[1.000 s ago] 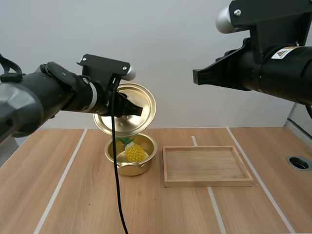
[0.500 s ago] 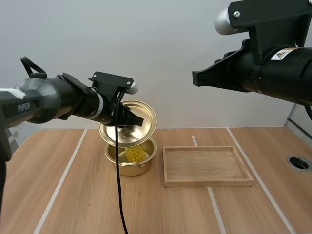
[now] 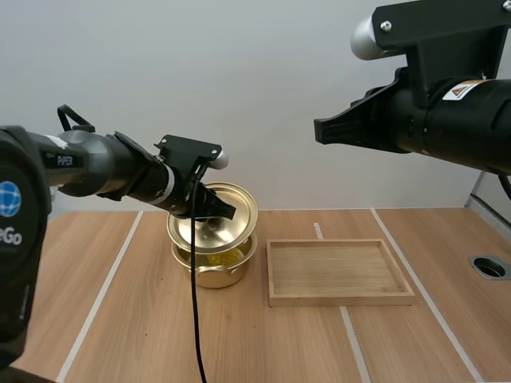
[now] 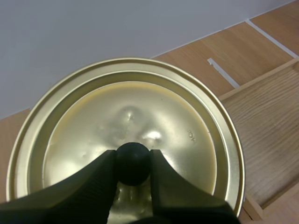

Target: Open the pot, put the pineapple inside, and close it

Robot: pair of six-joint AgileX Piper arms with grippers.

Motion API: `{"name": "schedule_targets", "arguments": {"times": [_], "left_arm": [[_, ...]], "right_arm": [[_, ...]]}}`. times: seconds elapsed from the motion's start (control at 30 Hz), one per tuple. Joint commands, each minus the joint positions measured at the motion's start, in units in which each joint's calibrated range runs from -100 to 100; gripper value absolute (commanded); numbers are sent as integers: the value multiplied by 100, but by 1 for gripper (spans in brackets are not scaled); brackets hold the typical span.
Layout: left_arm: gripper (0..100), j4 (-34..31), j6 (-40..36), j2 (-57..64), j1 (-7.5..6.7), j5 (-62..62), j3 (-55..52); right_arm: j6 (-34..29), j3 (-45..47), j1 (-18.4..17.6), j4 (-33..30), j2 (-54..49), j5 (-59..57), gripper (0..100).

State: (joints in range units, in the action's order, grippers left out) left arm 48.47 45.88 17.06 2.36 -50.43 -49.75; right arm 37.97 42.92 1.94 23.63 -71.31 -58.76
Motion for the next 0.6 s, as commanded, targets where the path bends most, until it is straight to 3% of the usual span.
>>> {"name": "schedule_targets", "arguments": {"times": [0.0, 0.57], "left_arm": [[0, 204, 125, -118, -16, 42, -27], [0, 368, 459, -950, -16, 2, -54]], "right_arm": [[-2, -11, 33, 49, -71, -33, 0], [-2, -11, 33, 49, -71, -123, 0]]}}
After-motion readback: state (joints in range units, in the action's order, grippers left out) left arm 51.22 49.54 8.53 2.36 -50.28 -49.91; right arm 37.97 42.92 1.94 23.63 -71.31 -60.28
